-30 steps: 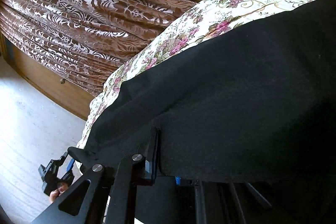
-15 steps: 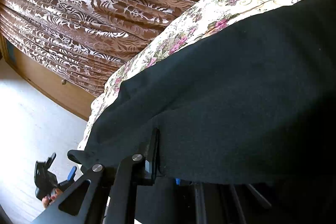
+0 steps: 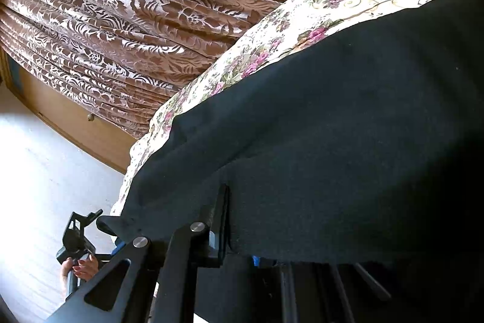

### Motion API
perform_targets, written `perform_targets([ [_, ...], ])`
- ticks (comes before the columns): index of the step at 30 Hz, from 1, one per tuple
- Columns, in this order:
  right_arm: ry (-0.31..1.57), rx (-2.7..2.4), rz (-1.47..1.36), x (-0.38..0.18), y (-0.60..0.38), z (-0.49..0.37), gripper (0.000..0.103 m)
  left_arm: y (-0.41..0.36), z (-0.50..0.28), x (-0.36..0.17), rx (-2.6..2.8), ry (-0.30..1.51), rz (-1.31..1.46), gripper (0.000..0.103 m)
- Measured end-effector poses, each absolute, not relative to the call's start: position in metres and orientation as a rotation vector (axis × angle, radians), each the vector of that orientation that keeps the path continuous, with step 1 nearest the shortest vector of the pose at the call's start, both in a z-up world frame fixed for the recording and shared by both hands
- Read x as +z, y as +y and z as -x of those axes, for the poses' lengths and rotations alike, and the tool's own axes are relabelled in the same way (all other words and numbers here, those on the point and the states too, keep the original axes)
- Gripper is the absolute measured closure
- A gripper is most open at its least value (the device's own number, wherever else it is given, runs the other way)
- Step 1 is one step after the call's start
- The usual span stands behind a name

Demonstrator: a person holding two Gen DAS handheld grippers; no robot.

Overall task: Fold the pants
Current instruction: 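Fold the held pants edge with the left gripper over the leg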

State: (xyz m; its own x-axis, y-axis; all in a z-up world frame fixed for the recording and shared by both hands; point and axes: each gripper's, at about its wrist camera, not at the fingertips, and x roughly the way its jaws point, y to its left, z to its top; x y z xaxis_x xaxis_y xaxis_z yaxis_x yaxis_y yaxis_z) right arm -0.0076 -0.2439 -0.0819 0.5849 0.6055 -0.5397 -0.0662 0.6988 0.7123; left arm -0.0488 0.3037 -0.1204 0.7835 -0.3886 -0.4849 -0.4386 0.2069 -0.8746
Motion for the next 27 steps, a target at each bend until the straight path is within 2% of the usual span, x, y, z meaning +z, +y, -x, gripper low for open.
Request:
perform_targets([
  [1, 0.867, 0.431, -0.702, -0.082, -0.244, 0.008, 0.091, 0.306, 0.050, -0.123, 0.031, 0.717, 1.430, 0.017],
  [3, 0.868, 0.431, -0.703, -0.082, -0.244, 0.008, 0.091, 0.310, 0.050, -0.124, 0.005, 0.672, 1.464, 0.032],
  [5, 0.872, 0.427, -0.708, -0.083, -0.245, 0.007, 0.091, 0.312, 0.048, -0.120, 0.015, 0.667, 1.421, 0.055],
  [7, 0.879, 0.425, -0.718, -0.083, -0.245, 0.007, 0.091, 0.312, 0.044, -0.113, 0.020, 0.667, 1.342, 0.070],
  [10, 0.902, 0.421, -0.746, -0.082, -0.247, 0.001, 0.091, 0.309, 0.030, -0.100, 0.008, 0.670, 1.257, 0.085],
  [14, 0.884, 0.411, -0.753, -0.062, -0.248, -0.017, 0.091, 0.312, 0.007, -0.071, -0.095, 0.600, 1.198, 0.089],
  [19, 0.707, 0.473, -0.736, -0.013, -0.249, -0.013, 0.091, 0.316, 0.011, -0.034, -0.238, 0.445, 1.070, 0.089],
  [22, 0.699, 0.502, -0.705, -0.006, -0.245, -0.003, 0.091, 0.320, 0.019, -0.046, -0.199, 0.483, 1.006, 0.089],
  [27, 0.830, 0.518, -0.648, -0.042, -0.235, 0.018, 0.091, 0.330, 0.048, -0.103, -0.095, 0.635, 1.009, 0.090],
])
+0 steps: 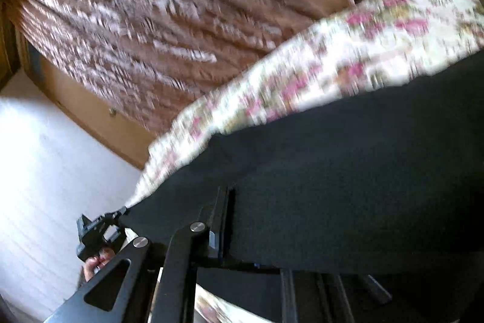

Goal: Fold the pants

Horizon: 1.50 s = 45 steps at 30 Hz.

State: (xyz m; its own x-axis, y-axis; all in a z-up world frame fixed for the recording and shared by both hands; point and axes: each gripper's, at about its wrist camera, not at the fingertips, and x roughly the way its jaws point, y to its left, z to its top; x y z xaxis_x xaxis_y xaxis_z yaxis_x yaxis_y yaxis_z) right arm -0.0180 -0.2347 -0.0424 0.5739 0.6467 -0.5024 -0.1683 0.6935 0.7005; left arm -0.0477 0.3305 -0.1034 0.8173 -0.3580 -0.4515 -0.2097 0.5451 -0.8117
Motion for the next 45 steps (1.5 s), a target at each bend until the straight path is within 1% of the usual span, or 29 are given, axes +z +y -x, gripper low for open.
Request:
perform_targets([
  [3, 0.880, 0.529, -0.648, -0.064, -0.232, 0.030, 0.091, 0.327, 0.054, -0.118, -0.056, 0.695, 0.976, 0.089],
  [7, 0.910, 0.532, -0.652, -0.082, -0.228, 0.035, 0.091, 0.326, 0.057, -0.122, -0.051, 0.688, 0.992, 0.090],
  [10, 0.904, 0.540, -0.634, -0.077, -0.227, 0.036, 0.091, 0.329, 0.068, -0.117, -0.050, 0.659, 1.022, 0.090],
  [14, 0.840, 0.585, -0.723, -0.069, -0.237, 0.036, 0.091, 0.338, 0.078, -0.109, -0.081, 0.600, 1.078, 0.090],
  [16, 0.836, 0.595, -0.716, -0.069, -0.236, 0.036, 0.091, 0.335, 0.077, -0.110, -0.055, 0.633, 1.032, 0.090],
  [19, 0.912, 0.554, -0.668, -0.080, -0.228, 0.033, 0.091, 0.329, 0.076, -0.119, 0.010, 0.719, 0.953, 0.091],
  [27, 0.924, 0.543, -0.649, -0.080, -0.227, 0.033, 0.091, 0.325, 0.082, -0.114, 0.052, 0.724, 0.879, 0.089],
  [32, 0.928, 0.541, -0.650, -0.080, -0.227, 0.033, 0.091, 0.323, 0.086, -0.092, 0.128, 0.665, 0.821, 0.089],
  [39, 0.928, 0.533, -0.651, -0.082, -0.228, 0.035, 0.090, 0.313, 0.102, -0.047, 0.285, 0.515, 0.669, 0.086],
  [40, 0.927, 0.531, -0.652, -0.082, -0.228, 0.035, 0.090, 0.314, 0.104, -0.043, 0.311, 0.497, 0.665, 0.084],
  [41, 0.927, 0.529, -0.652, -0.081, -0.228, 0.035, 0.090, 0.313, 0.106, -0.039, 0.325, 0.477, 0.664, 0.077],
  [42, 0.927, 0.528, -0.651, -0.081, -0.228, 0.035, 0.089, 0.311, 0.106, -0.036, 0.321, 0.456, 0.663, 0.072],
  [43, 0.927, 0.525, -0.650, -0.082, -0.227, 0.035, 0.089, 0.306, 0.104, -0.034, 0.302, 0.449, 0.651, 0.061],
  [44, 0.928, 0.520, -0.651, -0.082, -0.226, 0.035, 0.088, 0.301, 0.101, -0.033, 0.281, 0.454, 0.636, 0.056],
  [45, 0.928, 0.516, -0.652, -0.081, -0.226, 0.035, 0.087, 0.290, 0.092, -0.033, 0.241, 0.465, 0.611, 0.055],
])
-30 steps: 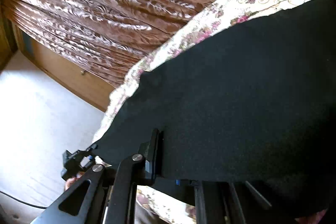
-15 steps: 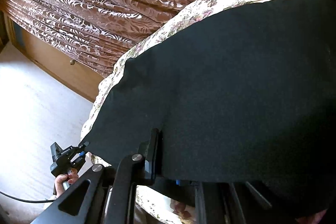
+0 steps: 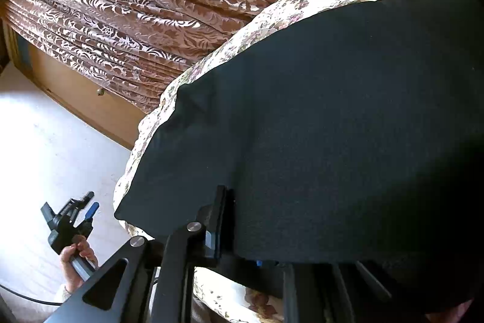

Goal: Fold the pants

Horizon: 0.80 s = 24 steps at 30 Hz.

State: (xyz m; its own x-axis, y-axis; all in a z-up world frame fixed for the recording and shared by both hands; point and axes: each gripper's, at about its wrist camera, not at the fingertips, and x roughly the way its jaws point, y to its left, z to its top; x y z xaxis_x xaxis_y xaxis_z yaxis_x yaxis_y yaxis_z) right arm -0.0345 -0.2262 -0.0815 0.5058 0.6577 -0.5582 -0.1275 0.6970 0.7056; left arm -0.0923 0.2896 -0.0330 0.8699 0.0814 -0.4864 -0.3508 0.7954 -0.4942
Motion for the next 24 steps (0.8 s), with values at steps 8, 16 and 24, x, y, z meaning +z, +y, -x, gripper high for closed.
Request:
perform_targets([
  [8, 0.924, 0.484, -0.682, -0.072, -0.236, 0.038, 0.080, 0.195, 0.012, -0.062, -0.076, 0.647, 0.481, 0.055],
  [16, 0.867, 0.313, -0.700, -0.058, -0.290, 0.058, 0.069, 0.137, -0.007, -0.102, -0.131, 0.721, 0.400, 0.053],
  [24, 0.734, 0.030, -0.871, -0.057, -0.391, 0.075, 0.069, 0.135, -0.001, -0.106, -0.140, 0.712, 0.373, 0.048],
])
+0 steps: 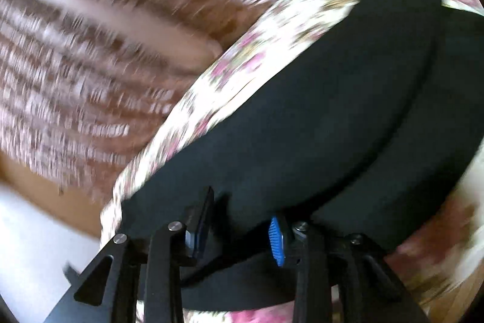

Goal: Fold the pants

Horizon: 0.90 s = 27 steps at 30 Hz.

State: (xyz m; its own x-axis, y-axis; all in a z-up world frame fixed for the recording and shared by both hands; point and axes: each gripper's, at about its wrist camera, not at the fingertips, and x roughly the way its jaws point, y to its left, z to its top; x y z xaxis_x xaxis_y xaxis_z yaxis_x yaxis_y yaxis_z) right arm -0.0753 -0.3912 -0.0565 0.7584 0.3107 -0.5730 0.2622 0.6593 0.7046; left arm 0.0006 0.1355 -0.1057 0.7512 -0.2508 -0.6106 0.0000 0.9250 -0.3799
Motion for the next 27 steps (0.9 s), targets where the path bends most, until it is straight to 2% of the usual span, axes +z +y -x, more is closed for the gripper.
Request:
perform_targets([
  [4, 0.676, -0.080, -0.932, -0.058, -0.435, 0.082, 0.069, 0.134, -0.001, -0.107, -0.133, 0.710, 0.368, 0.048],
  [11, 0.604, -0.245, -0.858, -0.059, -0.473, 0.081, 0.070, 0.131, 0.000, -0.107, -0.120, 0.703, 0.352, 0.048],
  [14, 0.564, -0.252, -0.907, -0.066, -0.488, 0.081, 0.078, 0.131, 0.000, -0.108, -0.122, 0.701, 0.353, 0.047],
  [16, 0.566, -0.271, -0.910, -0.068, -0.493, 0.079, 0.091, 0.131, 0.000, -0.108, -0.124, 0.701, 0.349, 0.047],
  [18, 0.568, -0.284, -0.919, -0.071, -0.497, 0.075, 0.094, 0.130, 0.000, -0.108, -0.131, 0.698, 0.337, 0.045],
  [20, 0.544, -0.279, -0.928, -0.071, -0.498, 0.079, 0.096, 0.128, 0.000, -0.107, -0.140, 0.697, 0.321, 0.041],
  [27, 0.499, -0.291, -0.819, -0.036, -0.480, 0.096, 0.096, 0.130, -0.001, -0.108, -0.149, 0.696, 0.338, 0.041],
])
